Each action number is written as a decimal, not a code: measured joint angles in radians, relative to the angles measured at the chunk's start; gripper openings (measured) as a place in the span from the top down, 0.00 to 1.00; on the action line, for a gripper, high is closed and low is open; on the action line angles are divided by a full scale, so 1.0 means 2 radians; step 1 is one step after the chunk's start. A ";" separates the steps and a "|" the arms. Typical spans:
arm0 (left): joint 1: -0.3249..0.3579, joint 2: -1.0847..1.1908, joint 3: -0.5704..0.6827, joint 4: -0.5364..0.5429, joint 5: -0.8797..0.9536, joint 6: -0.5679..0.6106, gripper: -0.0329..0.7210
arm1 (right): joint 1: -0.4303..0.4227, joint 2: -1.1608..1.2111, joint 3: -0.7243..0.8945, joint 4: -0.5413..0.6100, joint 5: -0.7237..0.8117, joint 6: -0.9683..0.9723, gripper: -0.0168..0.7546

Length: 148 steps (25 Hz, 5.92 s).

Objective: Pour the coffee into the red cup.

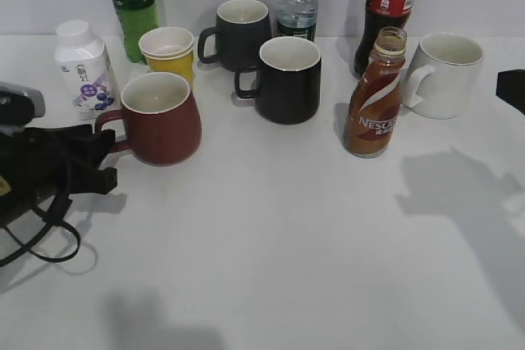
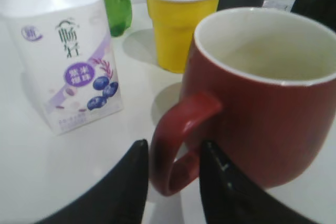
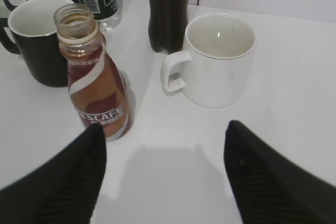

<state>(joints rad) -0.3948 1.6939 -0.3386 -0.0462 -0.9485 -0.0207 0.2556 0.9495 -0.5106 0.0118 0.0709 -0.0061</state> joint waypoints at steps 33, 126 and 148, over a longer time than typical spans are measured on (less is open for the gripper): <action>0.017 0.139 -0.100 -0.017 -0.084 0.000 0.65 | 0.000 0.000 0.000 0.000 0.007 0.000 0.30; -0.100 0.058 -0.195 0.216 0.079 0.007 0.86 | 0.088 0.346 -0.155 -0.267 -0.305 -0.380 0.32; -0.100 0.057 -0.170 0.218 0.019 0.007 0.86 | 0.088 0.346 -0.155 -0.268 -0.303 -0.534 0.32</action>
<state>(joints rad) -0.5955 1.8087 -0.6785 0.3906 -0.9096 -0.0062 0.4319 1.6418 -0.8212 -0.5234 -0.5360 -1.0743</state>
